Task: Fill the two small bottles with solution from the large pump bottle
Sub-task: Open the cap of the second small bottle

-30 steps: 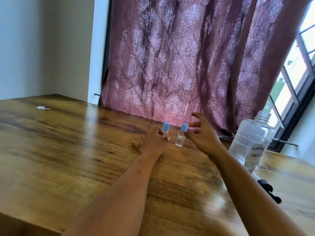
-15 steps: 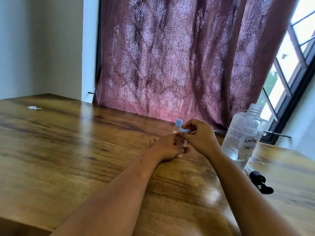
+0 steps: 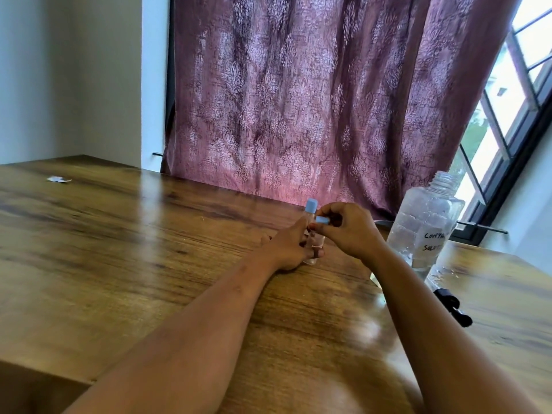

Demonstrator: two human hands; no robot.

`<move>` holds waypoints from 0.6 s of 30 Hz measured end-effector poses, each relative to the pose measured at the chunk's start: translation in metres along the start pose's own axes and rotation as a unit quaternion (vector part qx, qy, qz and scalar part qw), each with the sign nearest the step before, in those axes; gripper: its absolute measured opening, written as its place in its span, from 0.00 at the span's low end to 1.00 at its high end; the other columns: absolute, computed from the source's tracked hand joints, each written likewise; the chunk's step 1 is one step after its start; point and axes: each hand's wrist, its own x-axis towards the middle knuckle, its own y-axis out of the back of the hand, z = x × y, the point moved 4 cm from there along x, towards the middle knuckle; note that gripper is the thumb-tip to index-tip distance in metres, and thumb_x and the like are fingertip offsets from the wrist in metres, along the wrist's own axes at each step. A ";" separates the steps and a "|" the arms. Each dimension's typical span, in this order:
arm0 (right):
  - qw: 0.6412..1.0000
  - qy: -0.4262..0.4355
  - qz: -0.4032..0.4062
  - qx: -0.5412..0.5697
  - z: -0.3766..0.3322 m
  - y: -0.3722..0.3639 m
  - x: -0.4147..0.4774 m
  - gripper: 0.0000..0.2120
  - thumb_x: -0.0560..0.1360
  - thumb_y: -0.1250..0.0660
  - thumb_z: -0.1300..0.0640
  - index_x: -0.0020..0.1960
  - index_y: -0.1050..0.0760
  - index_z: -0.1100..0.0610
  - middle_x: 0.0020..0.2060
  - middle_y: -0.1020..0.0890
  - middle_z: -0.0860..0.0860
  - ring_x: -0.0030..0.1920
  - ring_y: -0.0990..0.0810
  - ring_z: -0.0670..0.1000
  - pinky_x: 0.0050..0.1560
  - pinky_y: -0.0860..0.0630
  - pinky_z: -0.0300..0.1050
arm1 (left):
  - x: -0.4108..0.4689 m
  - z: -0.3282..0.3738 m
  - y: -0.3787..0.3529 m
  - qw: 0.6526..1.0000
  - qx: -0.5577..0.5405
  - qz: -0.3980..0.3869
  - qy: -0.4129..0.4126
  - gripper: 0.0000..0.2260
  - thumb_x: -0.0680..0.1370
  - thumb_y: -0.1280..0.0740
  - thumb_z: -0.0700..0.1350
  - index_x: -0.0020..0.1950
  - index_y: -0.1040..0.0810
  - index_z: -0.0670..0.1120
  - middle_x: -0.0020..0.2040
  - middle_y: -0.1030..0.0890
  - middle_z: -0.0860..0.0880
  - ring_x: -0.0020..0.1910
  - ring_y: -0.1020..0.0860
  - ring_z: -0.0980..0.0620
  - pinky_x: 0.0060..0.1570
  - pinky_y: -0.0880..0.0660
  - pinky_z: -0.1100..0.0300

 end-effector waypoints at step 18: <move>0.977 0.009 -0.121 0.176 -0.003 -0.002 0.000 0.21 0.72 0.35 0.70 0.62 0.25 0.53 0.59 0.22 0.53 0.61 0.24 0.49 0.61 0.26 0.44 | 0.004 -0.004 0.002 0.999 -0.035 -0.015 -0.002 0.22 0.75 0.31 0.43 0.66 0.34 0.51 0.57 0.20 0.38 0.56 0.22 0.45 0.58 0.27 0.51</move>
